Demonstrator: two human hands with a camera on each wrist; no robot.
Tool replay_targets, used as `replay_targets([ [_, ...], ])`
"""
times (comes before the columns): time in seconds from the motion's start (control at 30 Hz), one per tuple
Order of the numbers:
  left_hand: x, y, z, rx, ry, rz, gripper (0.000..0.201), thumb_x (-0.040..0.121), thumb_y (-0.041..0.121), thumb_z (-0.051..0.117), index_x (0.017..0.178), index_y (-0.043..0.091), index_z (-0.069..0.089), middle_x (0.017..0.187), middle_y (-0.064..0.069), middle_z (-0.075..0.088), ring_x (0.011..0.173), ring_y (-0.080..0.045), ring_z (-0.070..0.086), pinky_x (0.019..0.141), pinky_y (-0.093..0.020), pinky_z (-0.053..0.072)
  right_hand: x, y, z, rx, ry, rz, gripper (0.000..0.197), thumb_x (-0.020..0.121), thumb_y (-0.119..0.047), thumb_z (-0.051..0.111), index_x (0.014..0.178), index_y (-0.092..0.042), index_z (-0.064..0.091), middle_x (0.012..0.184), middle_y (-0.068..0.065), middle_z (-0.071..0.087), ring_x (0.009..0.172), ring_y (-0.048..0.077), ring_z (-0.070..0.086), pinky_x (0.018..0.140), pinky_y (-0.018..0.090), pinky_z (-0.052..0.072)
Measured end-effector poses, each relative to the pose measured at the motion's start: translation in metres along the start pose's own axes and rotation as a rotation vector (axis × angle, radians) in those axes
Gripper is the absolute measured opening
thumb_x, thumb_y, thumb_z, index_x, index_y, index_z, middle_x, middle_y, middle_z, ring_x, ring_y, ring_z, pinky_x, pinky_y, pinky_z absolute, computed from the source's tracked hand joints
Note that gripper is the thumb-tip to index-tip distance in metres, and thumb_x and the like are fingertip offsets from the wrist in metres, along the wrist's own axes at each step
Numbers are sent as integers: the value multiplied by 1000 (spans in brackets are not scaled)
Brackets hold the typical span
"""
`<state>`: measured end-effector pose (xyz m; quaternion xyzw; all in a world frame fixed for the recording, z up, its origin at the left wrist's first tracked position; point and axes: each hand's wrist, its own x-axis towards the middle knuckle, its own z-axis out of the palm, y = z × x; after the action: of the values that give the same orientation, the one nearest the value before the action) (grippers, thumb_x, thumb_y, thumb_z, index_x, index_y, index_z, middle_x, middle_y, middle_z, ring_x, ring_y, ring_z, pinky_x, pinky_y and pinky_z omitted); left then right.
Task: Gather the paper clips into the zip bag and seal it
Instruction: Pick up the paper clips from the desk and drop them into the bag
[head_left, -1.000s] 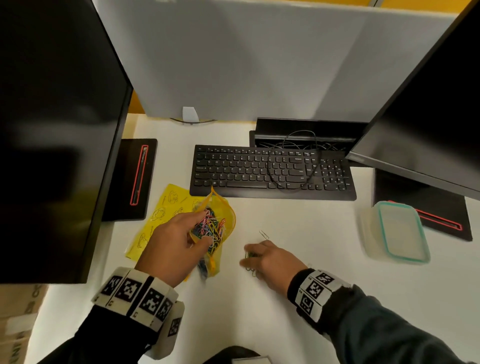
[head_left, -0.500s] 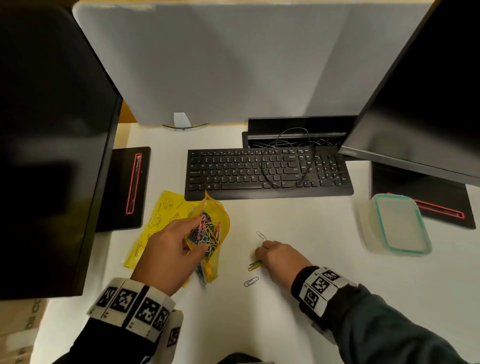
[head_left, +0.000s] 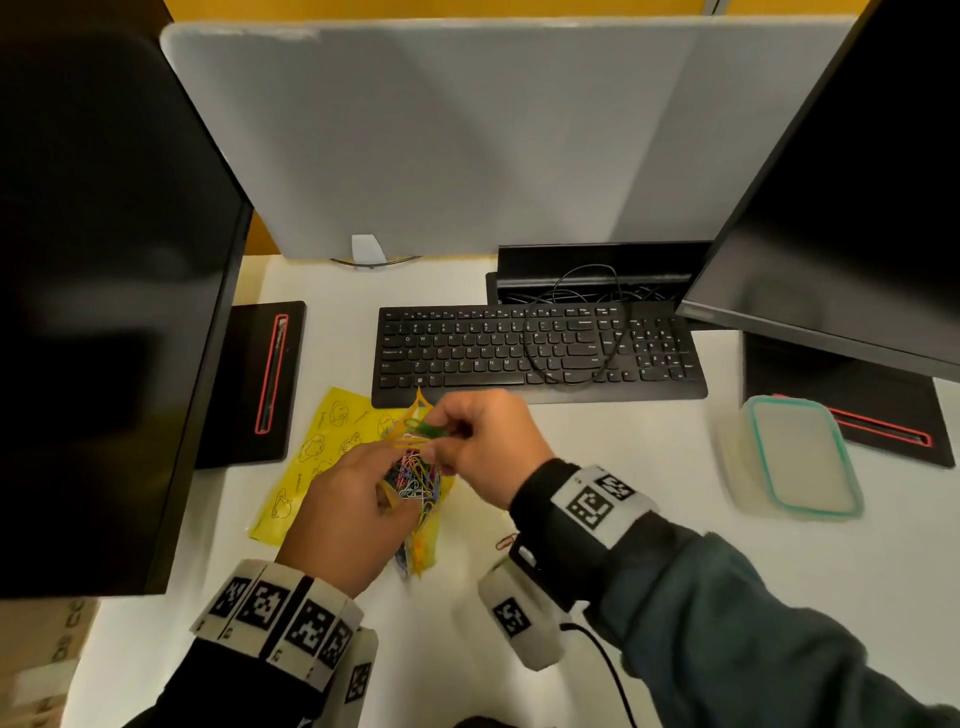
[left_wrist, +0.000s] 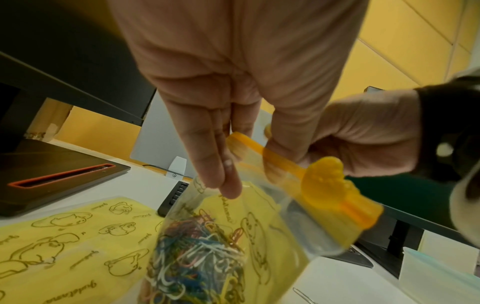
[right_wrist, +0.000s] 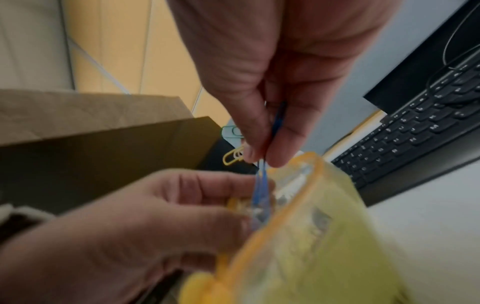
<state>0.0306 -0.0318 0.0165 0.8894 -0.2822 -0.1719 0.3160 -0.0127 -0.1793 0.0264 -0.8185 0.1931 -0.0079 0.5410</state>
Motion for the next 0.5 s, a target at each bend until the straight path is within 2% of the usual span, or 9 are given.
replay_targets([
  [0.03,0,0,0,-1,7,-6,51,70,8,70,117,23,59,115,0,60,62,-5,49,62,-13,37,0,3,2,-13,-18,7,17,72,0,73,78,-17,70,62,-4,55,59,14,53,63,24,49],
  [0.1,-1,-1,0,-20,19,-42,55,71,8,70,122,22,56,115,1,59,64,-4,50,61,-9,35,-3,9,-2,-14,-11,19,24,74,-2,73,95,-12,71,73,-5,60,56,5,50,61,17,45],
  [0.17,-2,-3,-1,-32,26,-66,58,71,7,69,124,22,54,115,0,59,67,-10,51,61,-10,36,-7,14,-13,28,51,30,30,76,-2,70,103,-15,69,85,-4,62,56,5,51,62,14,47],
  [0.23,-2,-4,-1,-33,24,-67,58,71,6,69,125,22,53,115,-1,59,67,-9,51,62,-11,36,-12,27,-26,47,146,79,31,81,-3,66,109,-18,66,90,-3,62,60,8,54,63,15,50],
  [0.3,-1,-5,-1,-33,16,-72,58,72,7,69,125,23,53,117,-2,59,67,-8,51,63,-13,37,-15,51,-37,-107,192,181,32,86,-7,61,116,-19,62,98,-1,61,69,9,53,67,15,47],
  [0.33,-1,-4,-1,-31,9,-75,58,73,8,70,126,24,52,118,-2,59,68,-10,51,65,-15,39,-18,65,-39,-217,171,237,34,87,-6,58,119,-19,59,103,0,62,75,10,53,72,15,43],
  [0.4,0,-3,-1,-25,-4,-72,57,74,11,70,126,24,52,120,-2,58,71,-12,51,67,-17,39,-23,89,-38,-344,130,327,37,87,0,52,120,-16,59,105,4,63,81,11,52,78,14,40],
  [0.5,1,-2,0,-15,-24,-49,56,75,13,69,127,27,52,118,0,59,67,-4,51,64,-13,37,-24,106,-31,-288,153,391,34,84,5,51,110,-13,64,93,4,63,80,14,55,86,23,49],
])
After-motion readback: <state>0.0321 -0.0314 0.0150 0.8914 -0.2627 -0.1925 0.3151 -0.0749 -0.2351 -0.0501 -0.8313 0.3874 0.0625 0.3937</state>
